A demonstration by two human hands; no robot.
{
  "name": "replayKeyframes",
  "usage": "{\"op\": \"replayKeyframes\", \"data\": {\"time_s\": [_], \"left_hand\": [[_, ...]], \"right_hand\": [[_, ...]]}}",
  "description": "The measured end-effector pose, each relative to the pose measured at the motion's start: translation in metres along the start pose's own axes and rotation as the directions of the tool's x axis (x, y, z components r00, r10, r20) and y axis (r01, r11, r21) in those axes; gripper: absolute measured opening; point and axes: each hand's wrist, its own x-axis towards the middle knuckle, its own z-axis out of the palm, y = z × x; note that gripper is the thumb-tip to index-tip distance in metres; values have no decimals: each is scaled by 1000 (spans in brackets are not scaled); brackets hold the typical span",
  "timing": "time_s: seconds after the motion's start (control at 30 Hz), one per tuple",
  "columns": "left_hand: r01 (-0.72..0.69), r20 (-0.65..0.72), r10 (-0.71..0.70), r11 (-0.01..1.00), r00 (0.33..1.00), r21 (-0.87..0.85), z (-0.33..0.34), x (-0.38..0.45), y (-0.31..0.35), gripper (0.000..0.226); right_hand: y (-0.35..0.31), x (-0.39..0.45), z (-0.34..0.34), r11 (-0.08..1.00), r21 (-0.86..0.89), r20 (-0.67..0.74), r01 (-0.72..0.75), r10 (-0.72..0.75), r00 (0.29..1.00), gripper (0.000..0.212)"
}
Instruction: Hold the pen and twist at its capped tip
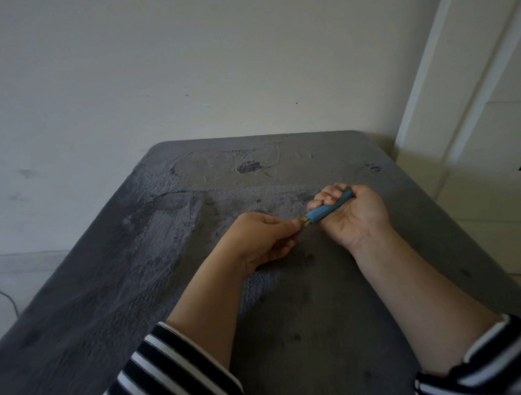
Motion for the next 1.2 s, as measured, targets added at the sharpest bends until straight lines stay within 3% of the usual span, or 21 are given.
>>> {"op": "replayKeyframes", "data": {"time_s": [0.1, 0.37, 0.63, 0.8, 0.9, 0.97, 1.0, 1.07, 1.1, 1.13, 1.2], "left_hand": [[-4, 4, 4, 1000, 1000, -4, 0, 0, 1, 16], [12, 14, -12, 1000, 1000, -3, -3, 0, 2, 30], [-97, -146, 159, 928, 976, 359, -6, 3, 0, 33], [-136, -115, 189, 922, 975, 363, -9, 6, -3, 16], [-133, -138, 191, 928, 972, 348, -11, 8, -2, 24], [-111, -166, 187, 916, 968, 385, -14, 11, -3, 48], [-96, -181, 186, 904, 966, 417, -16, 13, -4, 56], [-80, -212, 197, 884, 957, 461, -17, 17, -6, 62], [-80, -225, 207, 879, 952, 471, -18, 18, -8, 63], [-79, -236, 217, 873, 947, 482, -18, 19, -9, 63], [-75, -253, 231, 859, 940, 507, -19, 21, -10, 62]], "right_hand": [[-1, 0, 0, 1000, 12, -9, -15, 15, 1000, 35], [5, 0, 2, 998, -12, -30, -61, 61, 998, 50], [14, -14, 17, 974, -163, -97, -159, 144, 985, 28], [29, -16, 21, 934, -317, -99, -162, 137, 986, 29], [33, -16, 17, 890, -436, -42, -135, 129, 991, 25], [35, -14, 13, 785, -616, 7, -71, 97, 995, 22], [35, -13, 9, 651, -759, 33, -4, 44, 998, 18], [34, -9, 1, 179, -973, 128, 144, -101, 987, 15], [33, -8, -1, -35, -983, 184, 180, -153, 971, 22], [32, -7, -3, -161, -969, 214, 185, -189, 958, 31], [30, -7, -3, -204, -963, 220, 174, -225, 949, 45]]}}
